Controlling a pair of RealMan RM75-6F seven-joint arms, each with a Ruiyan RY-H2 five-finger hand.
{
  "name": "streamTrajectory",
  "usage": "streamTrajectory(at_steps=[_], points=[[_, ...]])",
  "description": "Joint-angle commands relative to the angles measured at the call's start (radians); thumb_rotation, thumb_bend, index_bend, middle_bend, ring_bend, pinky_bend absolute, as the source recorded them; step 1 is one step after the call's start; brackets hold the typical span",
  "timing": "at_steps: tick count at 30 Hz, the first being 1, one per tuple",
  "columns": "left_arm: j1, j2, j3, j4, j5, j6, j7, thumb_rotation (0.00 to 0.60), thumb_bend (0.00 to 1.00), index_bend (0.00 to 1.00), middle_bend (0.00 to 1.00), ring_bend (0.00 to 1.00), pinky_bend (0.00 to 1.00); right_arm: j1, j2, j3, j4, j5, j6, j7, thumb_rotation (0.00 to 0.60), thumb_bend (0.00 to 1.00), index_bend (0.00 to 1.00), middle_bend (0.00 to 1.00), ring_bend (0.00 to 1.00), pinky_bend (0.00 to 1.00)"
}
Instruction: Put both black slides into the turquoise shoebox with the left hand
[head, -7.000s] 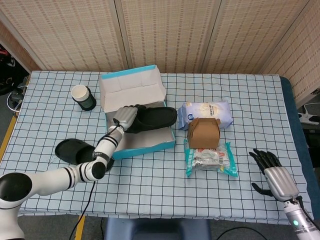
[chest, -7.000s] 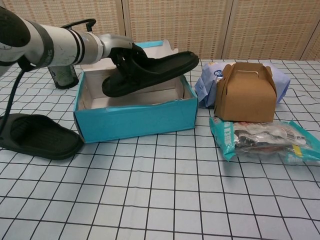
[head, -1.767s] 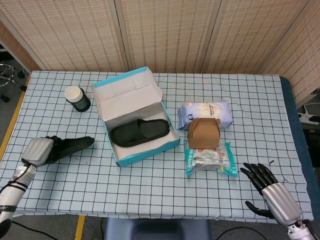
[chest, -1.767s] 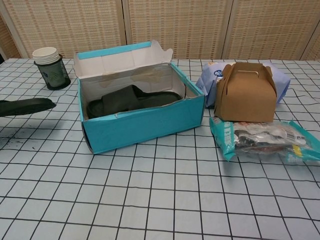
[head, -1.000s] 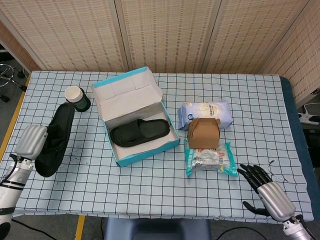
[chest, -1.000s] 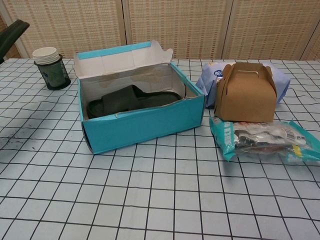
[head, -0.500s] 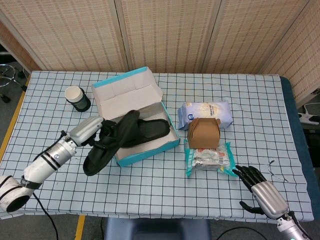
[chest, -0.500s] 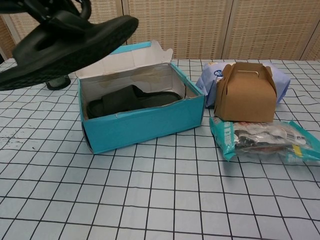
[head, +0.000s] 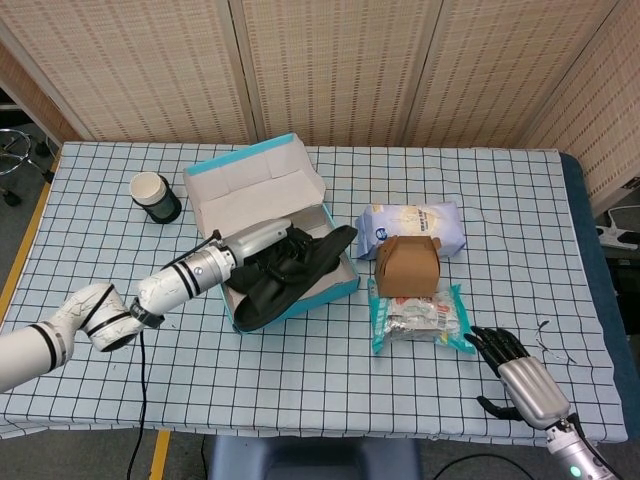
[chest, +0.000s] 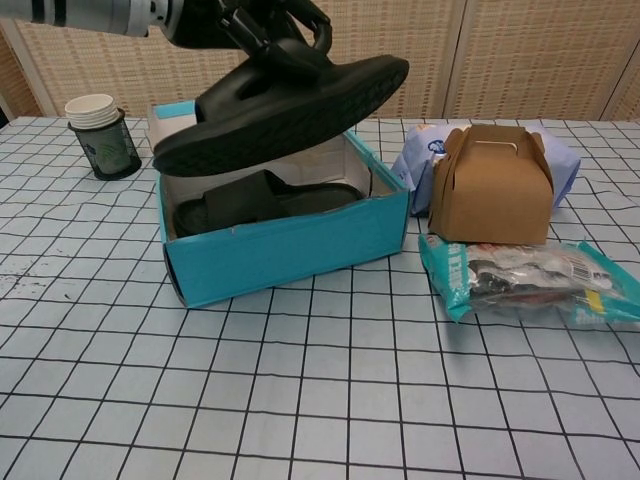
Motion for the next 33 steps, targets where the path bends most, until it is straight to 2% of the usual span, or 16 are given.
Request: streamTrajectory(at_steps=[1, 8, 14, 20, 29, 33], points=[[-0.098, -0.100, 0.105, 0.175, 0.099, 0.046, -0.191, 0.600, 0.92, 0.65, 0.82, 0.66, 0.64, 0.004, -0.005, 0.005, 0.002, 0.013, -0.009, -0.006, 0.600, 0.17, 0.00, 0.00, 0.00, 0.00], [-0.149, -0.212, 0.236, 0.422, 0.136, 0.118, -0.427, 0.600, 0.90, 0.66, 0.82, 0.62, 0.61, 0.013, -0.010, 0.013, 0.008, 0.042, -0.029, -0.011, 0.600, 0.17, 0.00, 0.00, 0.00, 0.00], [-0.159, -0.265, 0.335, 0.556, 0.170, 0.205, -0.601, 0.600, 0.89, 0.66, 0.81, 0.61, 0.60, 0.017, -0.016, 0.022, 0.008, 0.065, -0.036, -0.021, 0.600, 0.17, 0.00, 0.00, 0.00, 0.00], [-0.172, -0.324, 0.404, 0.644, 0.181, 0.223, -0.673, 0.600, 0.87, 0.66, 0.81, 0.57, 0.57, 0.016, -0.018, 0.018, 0.005, 0.062, -0.033, -0.029, 0.600, 0.17, 0.00, 0.00, 0.00, 0.00], [-0.164, -0.388, 0.471, 0.739, 0.169, 0.231, -0.720, 0.600, 0.81, 0.67, 0.80, 0.46, 0.44, 0.011, -0.012, 0.015, 0.005, 0.055, -0.015, -0.019, 0.600, 0.17, 0.00, 0.00, 0.00, 0.00], [-0.161, -0.402, 0.503, 0.765, 0.172, 0.222, -0.732, 0.600, 0.81, 0.67, 0.80, 0.45, 0.42, 0.012, -0.012, 0.014, 0.005, 0.053, -0.015, -0.020, 0.600, 0.17, 0.00, 0.00, 0.00, 0.00]])
